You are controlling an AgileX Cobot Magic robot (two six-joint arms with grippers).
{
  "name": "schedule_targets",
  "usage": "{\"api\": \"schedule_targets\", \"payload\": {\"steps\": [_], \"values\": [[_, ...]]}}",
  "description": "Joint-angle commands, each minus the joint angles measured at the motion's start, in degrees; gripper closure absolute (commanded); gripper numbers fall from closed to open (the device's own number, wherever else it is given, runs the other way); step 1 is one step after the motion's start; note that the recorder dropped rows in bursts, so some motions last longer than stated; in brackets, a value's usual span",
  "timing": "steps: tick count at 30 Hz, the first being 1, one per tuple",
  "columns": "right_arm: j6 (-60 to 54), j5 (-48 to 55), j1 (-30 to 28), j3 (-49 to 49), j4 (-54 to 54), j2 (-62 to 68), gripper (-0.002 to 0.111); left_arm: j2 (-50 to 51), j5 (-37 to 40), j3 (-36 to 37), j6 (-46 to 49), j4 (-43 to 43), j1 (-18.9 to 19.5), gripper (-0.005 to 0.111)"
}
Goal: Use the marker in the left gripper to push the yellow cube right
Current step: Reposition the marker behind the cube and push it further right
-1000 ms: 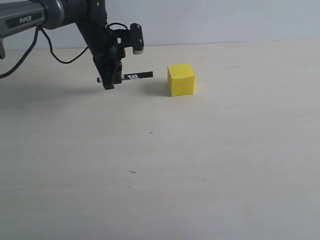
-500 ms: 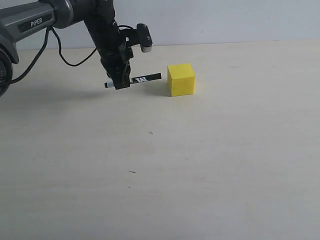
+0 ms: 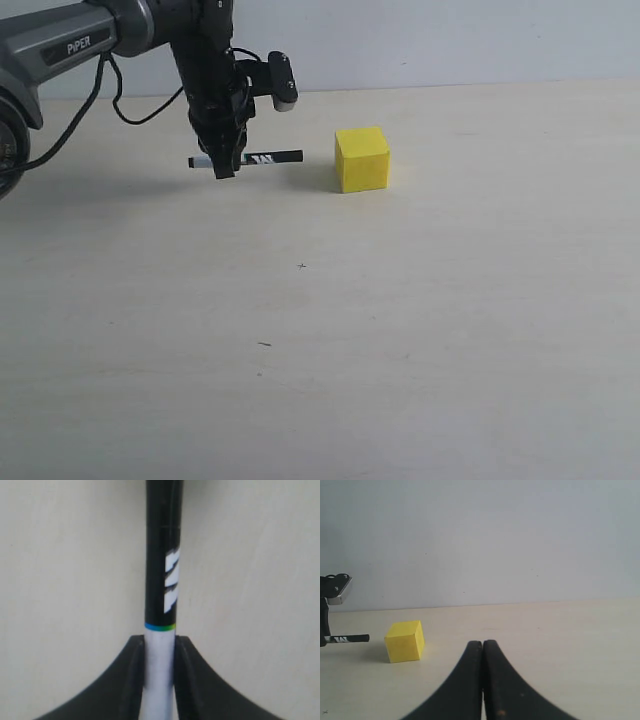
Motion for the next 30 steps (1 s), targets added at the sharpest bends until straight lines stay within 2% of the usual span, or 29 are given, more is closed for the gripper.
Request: {"api": "schedule_targets", "payload": {"steps": [1,8,15,19,26,30], "values": [[-0.16,-0.28,-0.06,0.26,-0.09,-0.27,0.108,0.34,0.18,-1.4,-0.71,-1.26,-0.37,0.107],[-0.16,-0.28,-0.06,0.26,-0.09,-0.27,0.108,1.88,-1.91,-2.16,-1.47,-1.14,-1.61,0.107],[-0.16,-0.28,-0.06,0.26,-0.09,-0.27,0.108,2.54,-9.25,-2.16,-2.12,-2.66,-5.14,0.107],[-0.16,-0.28,-0.06,0.26,-0.09,-0.27,0.108,2.54,-8.93,-2.16,-1.99,-2.47,-5.64,0.107],[-0.16,-0.28,-0.06,0.26,-0.09,-0.27,0.108,2.54,-5.78,-2.16,-4.12,-0.96,-1.41,0.107],[-0.16,-0.28,-0.06,0.26,-0.09,-0.27,0.108,2.54,-5.09,-2.16,-5.61,-1.31,-0.24,0.107]]}}
